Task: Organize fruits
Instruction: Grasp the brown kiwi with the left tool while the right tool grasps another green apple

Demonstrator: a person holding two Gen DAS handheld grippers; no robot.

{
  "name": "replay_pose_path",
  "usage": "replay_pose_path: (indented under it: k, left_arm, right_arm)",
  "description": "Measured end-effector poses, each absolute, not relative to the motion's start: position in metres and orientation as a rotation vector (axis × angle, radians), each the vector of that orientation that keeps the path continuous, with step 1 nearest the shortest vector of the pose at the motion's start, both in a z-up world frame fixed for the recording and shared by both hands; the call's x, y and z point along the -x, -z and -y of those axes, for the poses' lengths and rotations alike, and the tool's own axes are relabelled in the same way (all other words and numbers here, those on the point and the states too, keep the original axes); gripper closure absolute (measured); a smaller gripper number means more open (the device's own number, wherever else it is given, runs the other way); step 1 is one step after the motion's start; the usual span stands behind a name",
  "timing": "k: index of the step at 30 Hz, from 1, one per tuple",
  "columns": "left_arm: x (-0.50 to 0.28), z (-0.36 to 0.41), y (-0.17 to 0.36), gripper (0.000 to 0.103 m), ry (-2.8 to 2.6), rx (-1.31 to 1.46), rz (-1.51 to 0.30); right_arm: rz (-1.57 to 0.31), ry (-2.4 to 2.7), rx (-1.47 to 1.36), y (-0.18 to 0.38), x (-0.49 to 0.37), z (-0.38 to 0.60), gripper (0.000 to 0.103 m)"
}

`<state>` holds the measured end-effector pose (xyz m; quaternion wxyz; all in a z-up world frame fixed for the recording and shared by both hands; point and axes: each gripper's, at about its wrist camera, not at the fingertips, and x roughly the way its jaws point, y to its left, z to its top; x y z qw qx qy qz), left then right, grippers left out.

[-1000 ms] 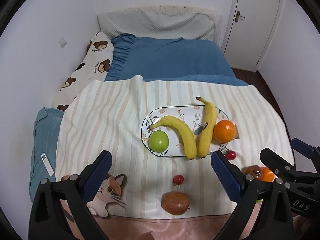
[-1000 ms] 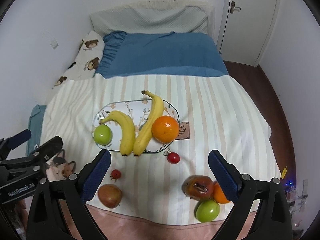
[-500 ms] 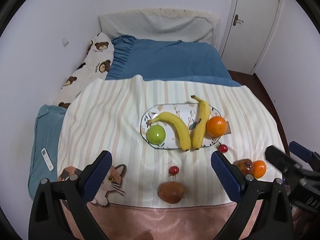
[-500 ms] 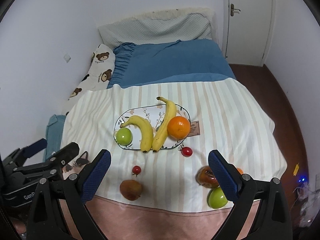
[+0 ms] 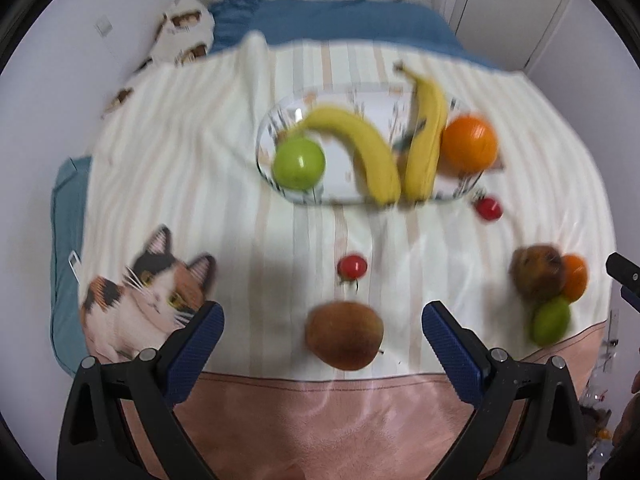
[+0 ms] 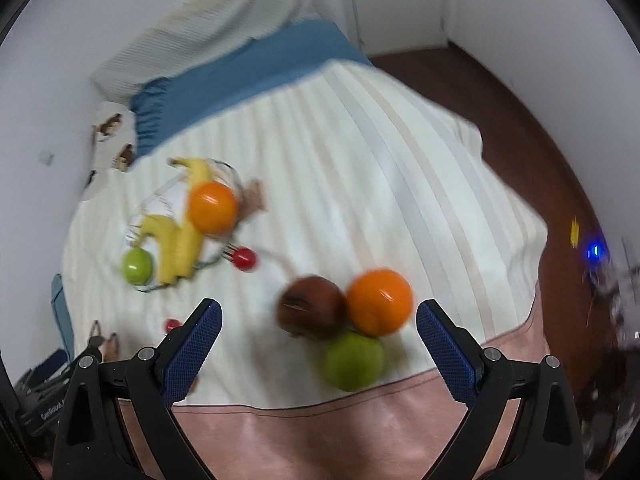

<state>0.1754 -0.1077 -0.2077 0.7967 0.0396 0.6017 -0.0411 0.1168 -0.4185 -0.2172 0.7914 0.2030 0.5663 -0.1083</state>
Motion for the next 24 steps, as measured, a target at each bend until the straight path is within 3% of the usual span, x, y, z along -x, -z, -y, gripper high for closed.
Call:
replay_pose_path:
  k: [12, 14, 16, 24]
  left_arm:
    - [-0.178, 0.125, 0.299, 0.002, 0.109, -0.149, -1.474]
    - [-0.178, 0.129, 0.306, 0.006, 0.122, -0.156, -1.479]
    - [-0.177, 0.136, 0.316, 0.032, 0.152, -0.183, -1.499]
    - [-0.173, 0.141, 0.324, 0.038, 0.142, -0.223, -1.46]
  right_arm:
    - [-1.374, 0.26, -0.576, 0.304, -0.087, 0.428, 0.005]
    - [-1.38, 0.262, -0.571, 0.311, -0.086, 0.427, 0.012]
    - [-1.391, 0.266, -0.572, 0.32, -0.086, 0.425, 0.015]
    - [-1.394, 0.251, -0.575, 0.338, -0.092, 0.415, 0.045]
